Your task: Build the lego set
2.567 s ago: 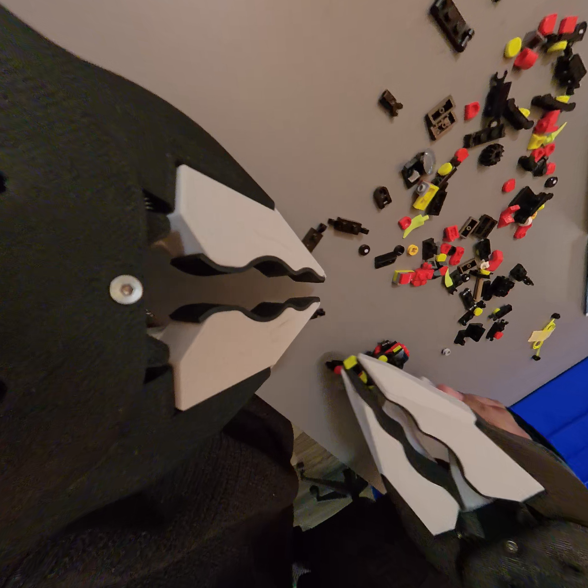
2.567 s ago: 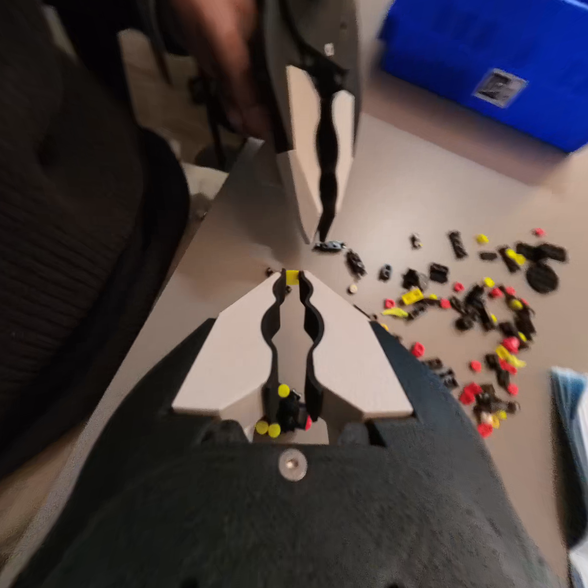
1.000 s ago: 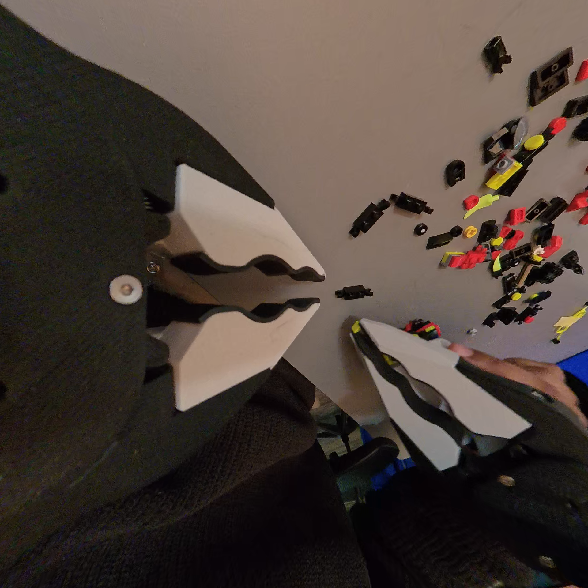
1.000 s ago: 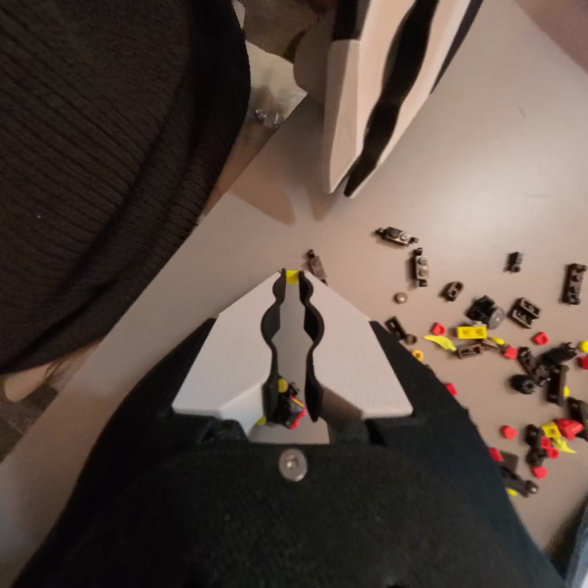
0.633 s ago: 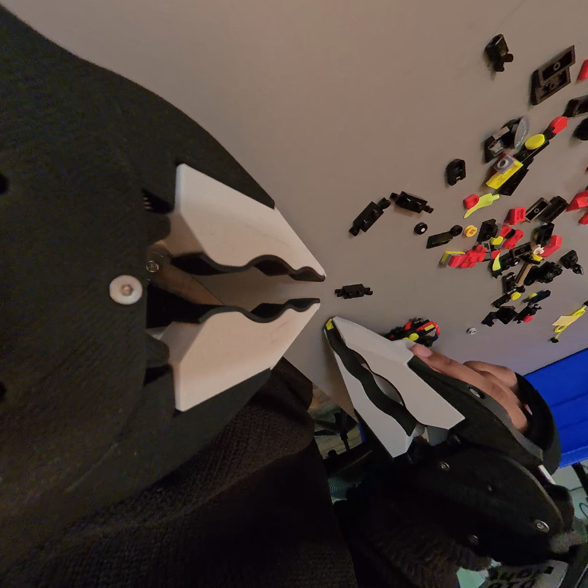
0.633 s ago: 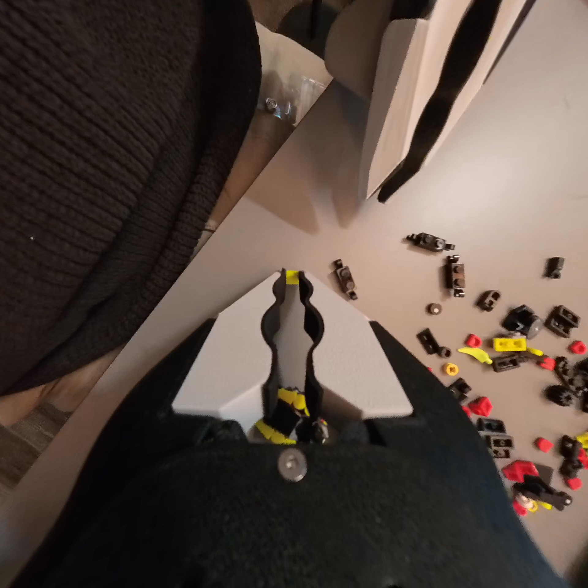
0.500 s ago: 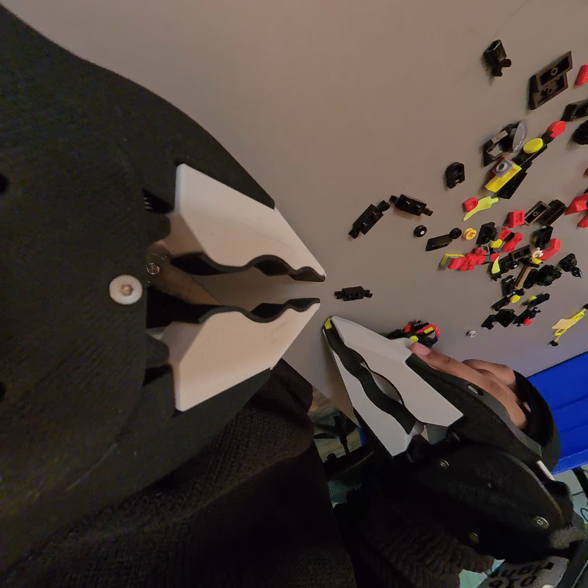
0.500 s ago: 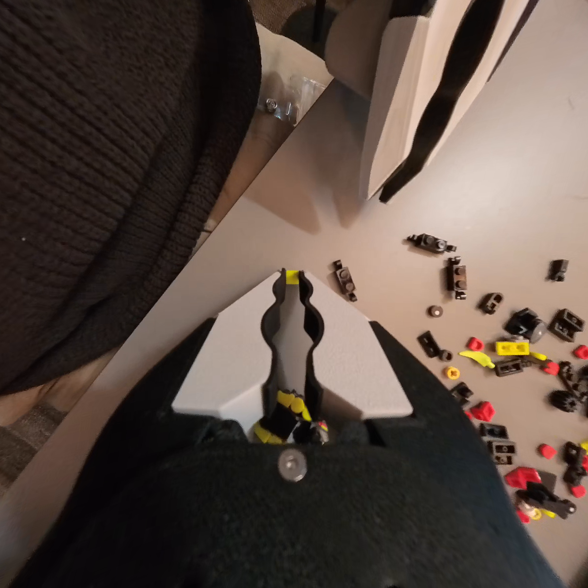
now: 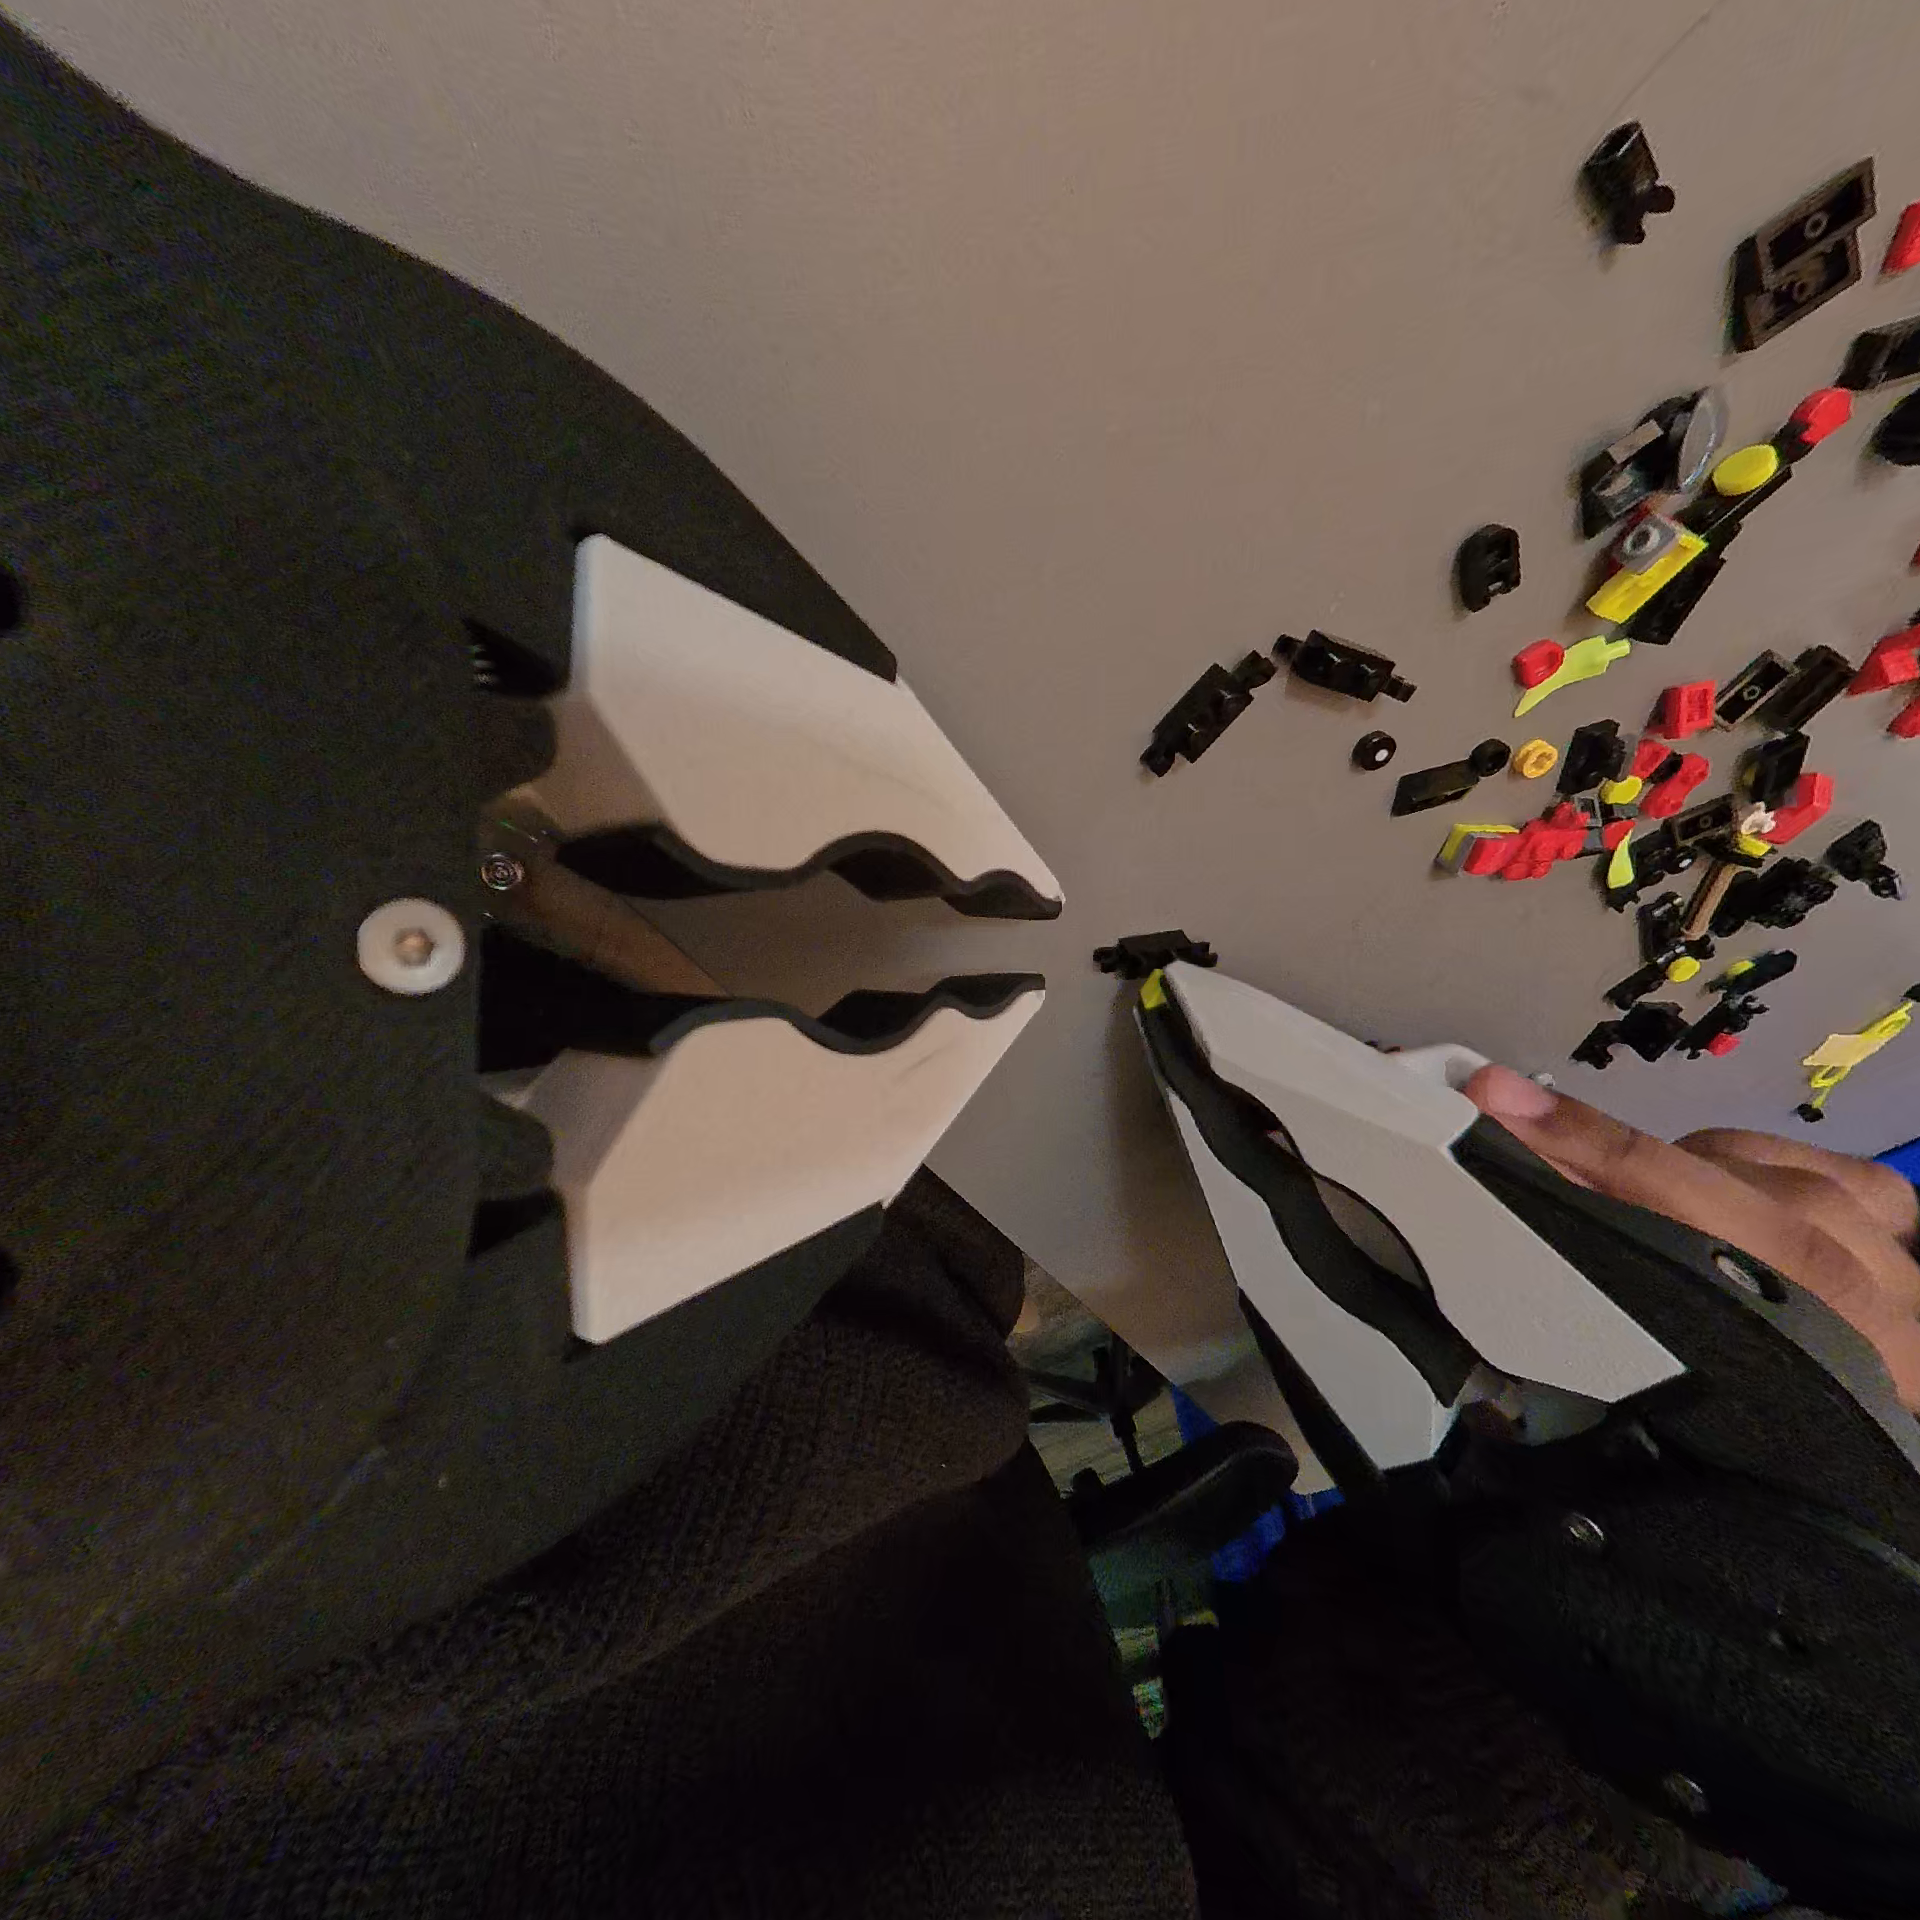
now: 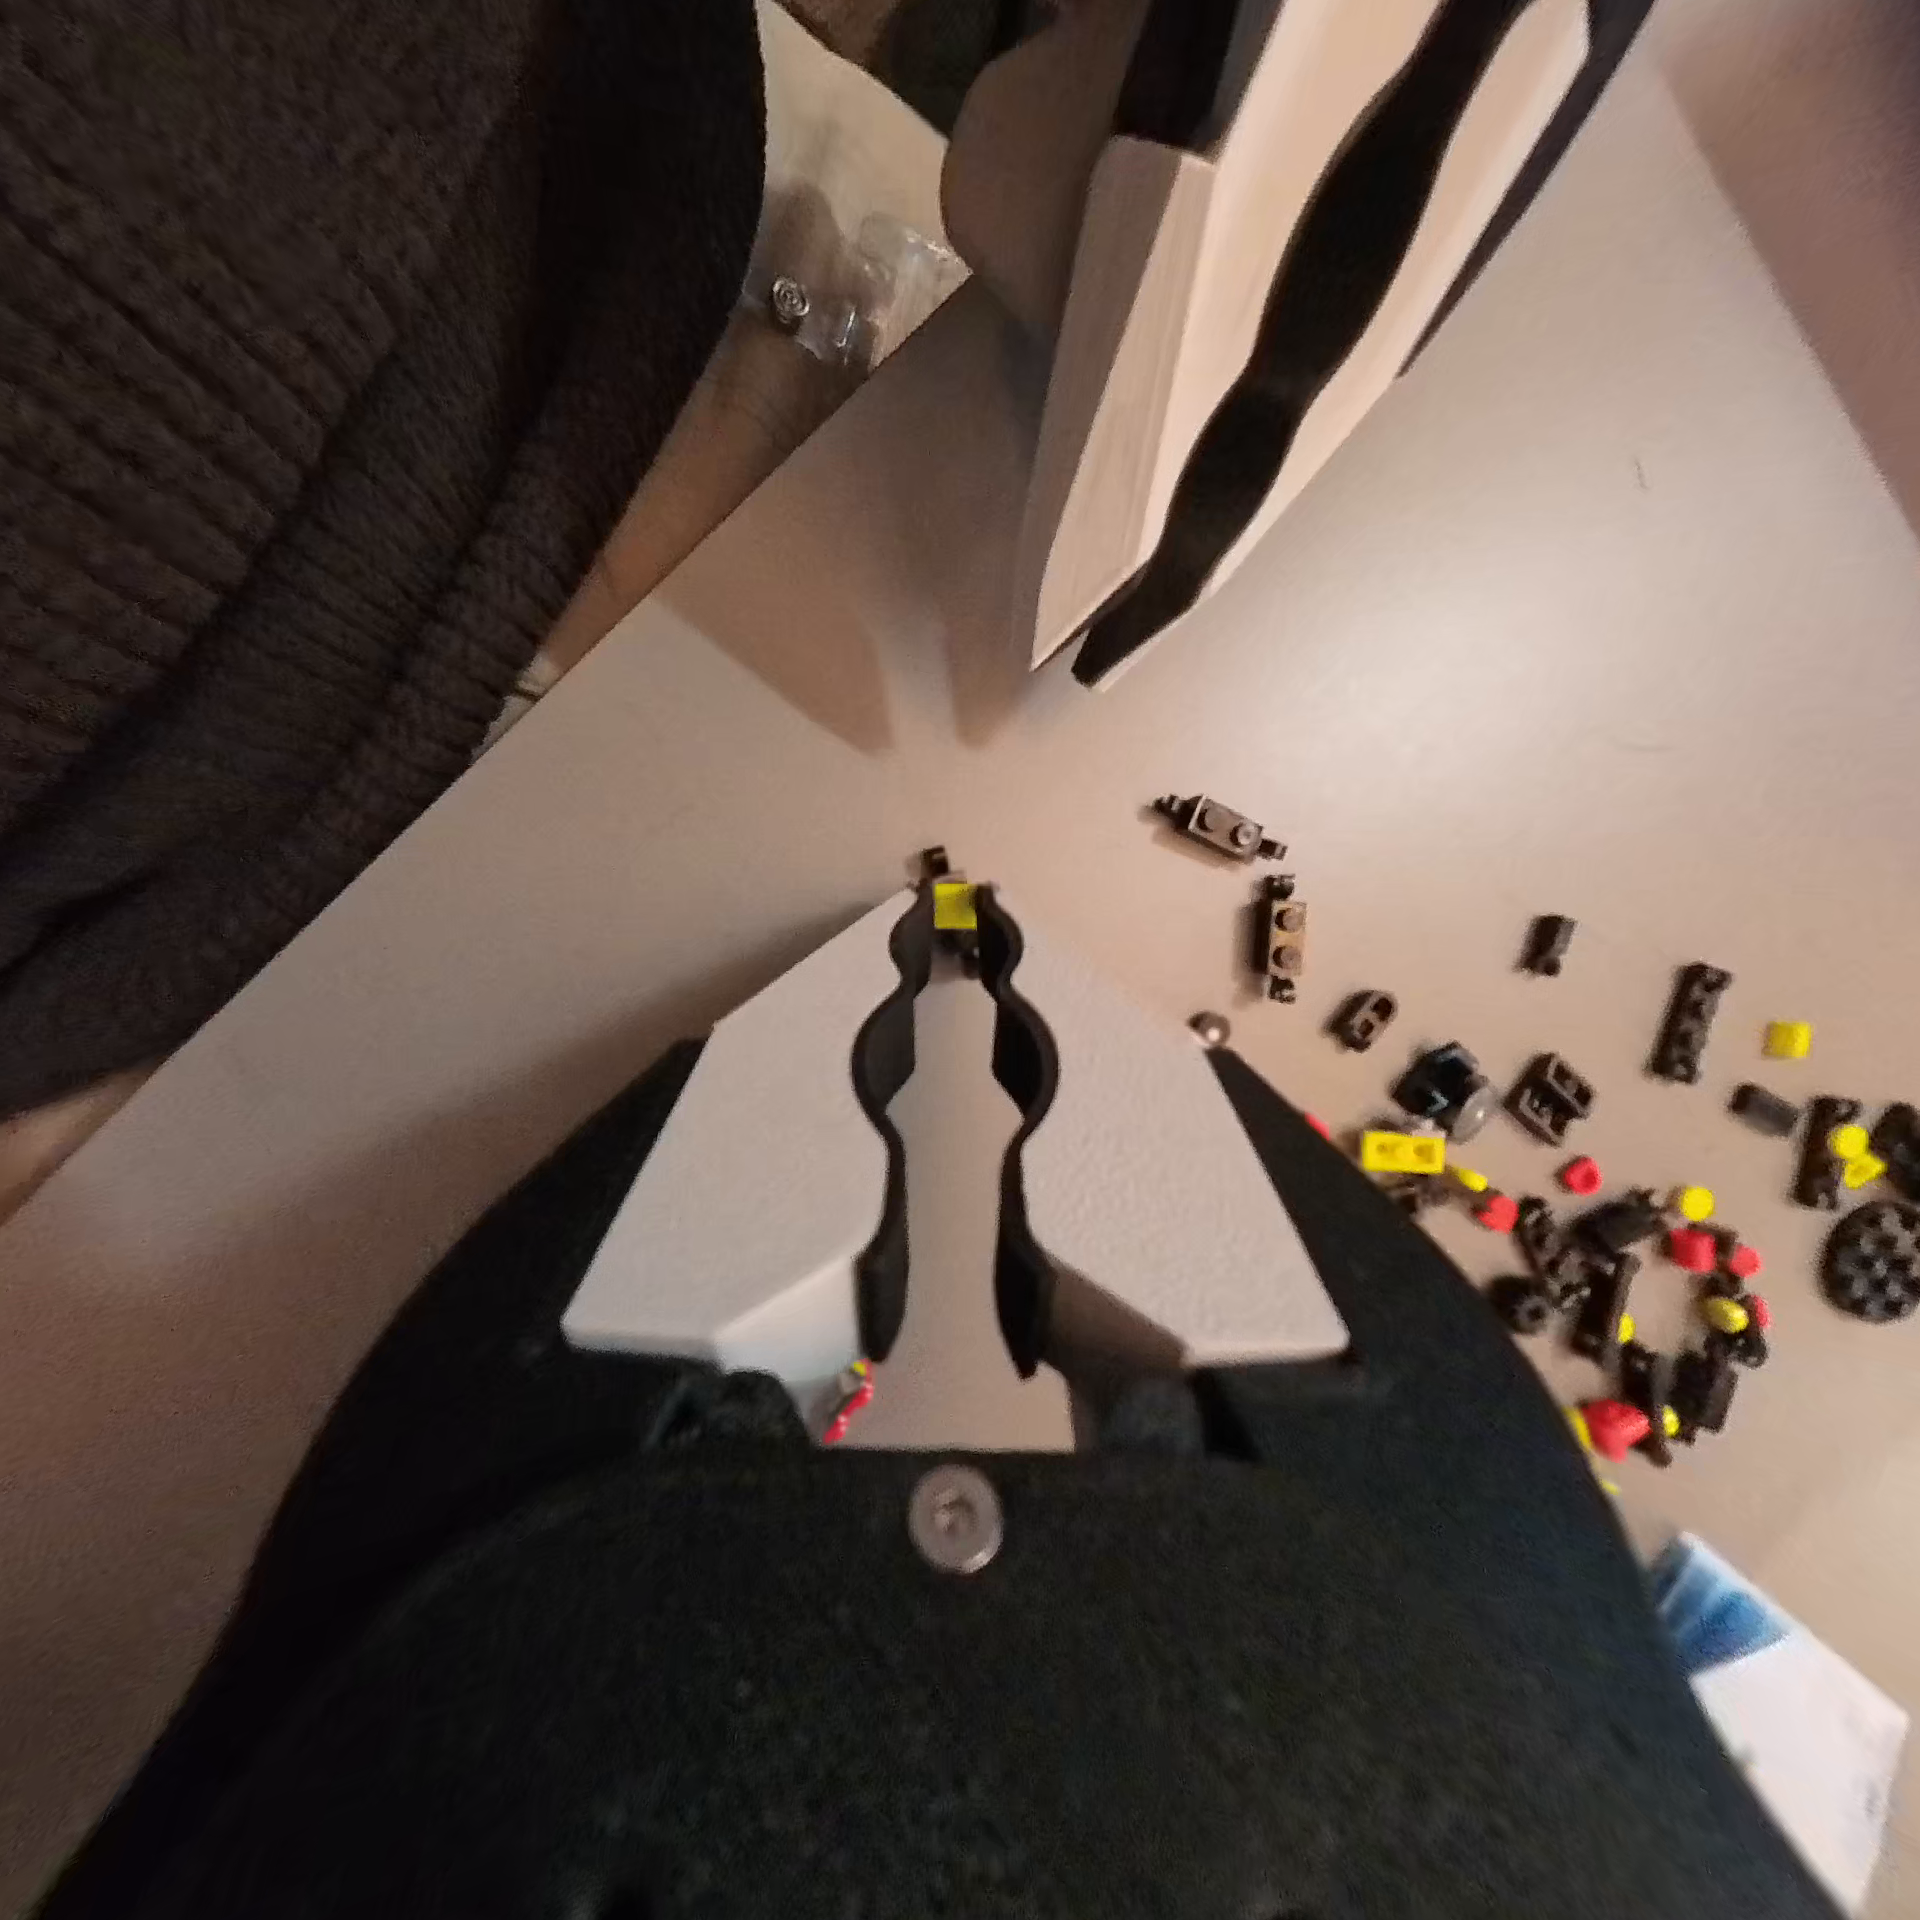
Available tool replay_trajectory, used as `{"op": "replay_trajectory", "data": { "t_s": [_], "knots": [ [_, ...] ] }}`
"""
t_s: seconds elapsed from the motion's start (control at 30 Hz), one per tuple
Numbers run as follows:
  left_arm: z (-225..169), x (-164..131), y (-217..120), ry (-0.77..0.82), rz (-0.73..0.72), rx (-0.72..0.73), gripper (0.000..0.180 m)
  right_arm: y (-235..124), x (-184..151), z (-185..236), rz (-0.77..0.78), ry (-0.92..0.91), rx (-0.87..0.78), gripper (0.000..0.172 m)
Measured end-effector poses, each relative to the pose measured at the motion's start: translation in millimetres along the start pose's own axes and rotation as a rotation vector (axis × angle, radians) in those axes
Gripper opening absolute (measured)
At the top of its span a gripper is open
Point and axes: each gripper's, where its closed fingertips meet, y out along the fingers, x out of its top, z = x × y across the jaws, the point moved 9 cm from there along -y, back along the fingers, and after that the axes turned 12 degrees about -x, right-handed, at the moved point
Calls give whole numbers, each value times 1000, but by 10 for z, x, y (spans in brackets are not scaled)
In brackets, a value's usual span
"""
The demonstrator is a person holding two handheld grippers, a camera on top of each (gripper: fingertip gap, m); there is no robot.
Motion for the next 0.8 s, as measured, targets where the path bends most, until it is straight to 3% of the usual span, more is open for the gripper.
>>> {"op": "replay_trajectory", "data": {
  "t_s": [0.3, 0.8],
  "knots": [
    [9, 5, -10, -6, -3, -3, 9, 77, 35, -65, 20, -41, 114, 6],
    [-5, -11, 40, 16, 32, -1, 10, -61, -189, -147, -46, 172, 25, 6]
  ]
}}
